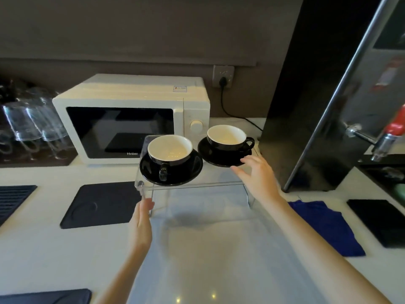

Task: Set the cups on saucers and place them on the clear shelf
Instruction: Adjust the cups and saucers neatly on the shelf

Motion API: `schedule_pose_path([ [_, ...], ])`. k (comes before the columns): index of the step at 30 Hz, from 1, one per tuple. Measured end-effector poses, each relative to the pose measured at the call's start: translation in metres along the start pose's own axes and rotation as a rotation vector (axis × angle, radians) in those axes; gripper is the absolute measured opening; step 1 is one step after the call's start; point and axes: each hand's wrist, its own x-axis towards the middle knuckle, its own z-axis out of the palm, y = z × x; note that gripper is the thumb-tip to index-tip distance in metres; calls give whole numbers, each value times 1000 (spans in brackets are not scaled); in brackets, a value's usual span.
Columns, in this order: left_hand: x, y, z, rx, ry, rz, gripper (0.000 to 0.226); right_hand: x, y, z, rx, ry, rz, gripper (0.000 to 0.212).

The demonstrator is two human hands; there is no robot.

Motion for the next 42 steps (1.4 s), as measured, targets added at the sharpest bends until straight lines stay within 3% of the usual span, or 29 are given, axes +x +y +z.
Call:
schedule_pose_path([
  [4, 10, -25, 1, 99, -44, -76, 33, -1, -4, 14, 71, 92, 78, 50],
  [7, 13, -29, 2, 173, -20, -11, 39, 0, -7, 15, 100, 131, 121, 48],
  [20, 18, -31, 2, 118, 13, 8, 46, -1, -11, 12, 198, 160, 129, 31],
  [26, 16, -31, 6, 73, 61, -34, 43, -3, -8, 11, 177, 121, 88, 29],
  [33, 13, -26, 8, 24, 154, -67, 41, -13, -9, 21, 54, 187, 51, 37],
  [37, 10, -23, 8, 101, 144, -25, 41, -11, -9, 22, -65, 208, 38, 45],
  [42, 10, -25, 5, 130, 120, -36, 39, -8, -9, 18, -41, 206, 72, 42],
])
